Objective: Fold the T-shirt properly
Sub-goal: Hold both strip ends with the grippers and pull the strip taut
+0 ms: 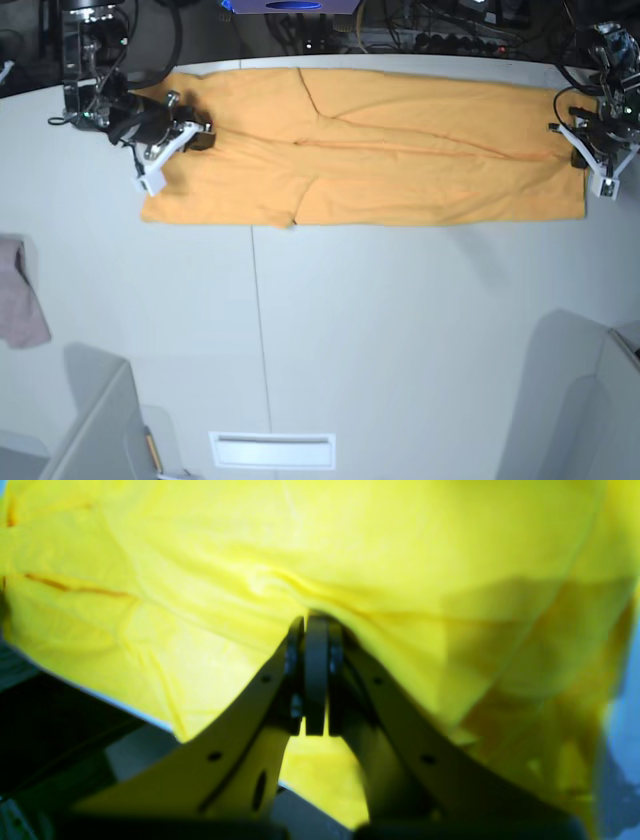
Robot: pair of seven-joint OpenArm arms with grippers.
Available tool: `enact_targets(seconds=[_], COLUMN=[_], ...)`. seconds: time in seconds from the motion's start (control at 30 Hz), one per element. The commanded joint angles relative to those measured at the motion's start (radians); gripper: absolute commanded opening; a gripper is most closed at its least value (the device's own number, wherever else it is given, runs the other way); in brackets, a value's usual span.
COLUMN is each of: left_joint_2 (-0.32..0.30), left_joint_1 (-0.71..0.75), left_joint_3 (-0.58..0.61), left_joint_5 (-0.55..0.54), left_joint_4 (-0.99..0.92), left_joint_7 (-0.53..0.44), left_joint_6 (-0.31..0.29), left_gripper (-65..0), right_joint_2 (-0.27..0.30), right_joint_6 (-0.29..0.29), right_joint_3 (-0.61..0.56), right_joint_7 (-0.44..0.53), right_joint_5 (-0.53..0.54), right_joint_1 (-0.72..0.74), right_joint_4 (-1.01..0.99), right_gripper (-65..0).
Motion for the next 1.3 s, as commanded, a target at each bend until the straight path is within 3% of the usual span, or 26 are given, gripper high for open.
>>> enact_targets(seconds=[0.0,0.13,0.3,0.4,0.57,0.63,0.77,0.93,1.0,1.17,1.27], left_joint_2=[-0.024,-0.03,-0.036,-0.033,-0.035,-0.035,-0.036,-0.033,-0.031,-0.036,-0.035], left_joint_1=[-0.001,-0.018,-0.024,-0.019,-0.015,-0.018,-0.016,-0.016,-0.022,-0.042,-0.055], left_joint_3=[-0.007,-0.015,-0.021,-0.081,-0.17,-0.211,-0.242,-0.242,-0.24,-0.23,-0.219], left_joint_5=[0.011,0.011,0.008,0.008,-0.11,-0.155,-0.187,-0.19,-0.21,-0.347,-0.359], left_joint_4=[0.006,0.064,0.199,0.282,0.308,0.285,0.242,0.216,0.178,0.041,-0.022], left_joint_7=[-0.002,0.003,0.125,0.136,0.187,0.24,0.227,0.222,0.222,0.208,0.151], left_joint_6=[0.007,0.005,0.004,0.002,-0.104,-0.108,-0.116,-0.117,-0.117,-0.117,-0.119], left_gripper=[-65.0,-65.0,-65.0,-65.0,-65.0,-65.0,-65.0,-15.5,-1.2,0.0,0.0], right_joint_2=[0.011,0.014,0.014,0.014,0.006,-0.014,-0.043,-0.061,-0.063,-0.058,-0.06], right_joint_6=[-0.009,-0.009,-0.009,-0.009,-0.009,-0.009,-0.009,-0.009,-0.009,-0.009,-0.009], right_joint_3=[0.003,0.005,0.005,0.005,0.006,0.011,0.006,0.005,0.005,0.009,0.005], right_joint_7=[-0.001,-0.001,-0.002,-0.004,-0.022,-0.021,-0.022,-0.027,-0.027,-0.028,-0.027], right_joint_5=[-0.042,-0.042,-0.042,-0.037,-0.035,-0.035,-0.035,-0.037,-0.037,-0.037,-0.037], right_joint_1=[0.001,0.005,0.022,0.019,0.018,0.018,0.018,0.021,0.021,0.021,0.021], right_joint_4=[0.008,0.011,0.069,0.173,0.296,0.296,0.296,0.294,0.294,0.293,0.293], right_gripper=[-65.0,-65.0,-65.0,-65.0,-65.0,-65.0,-65.0,-65.0,-65.0,-65.0,-65.0])
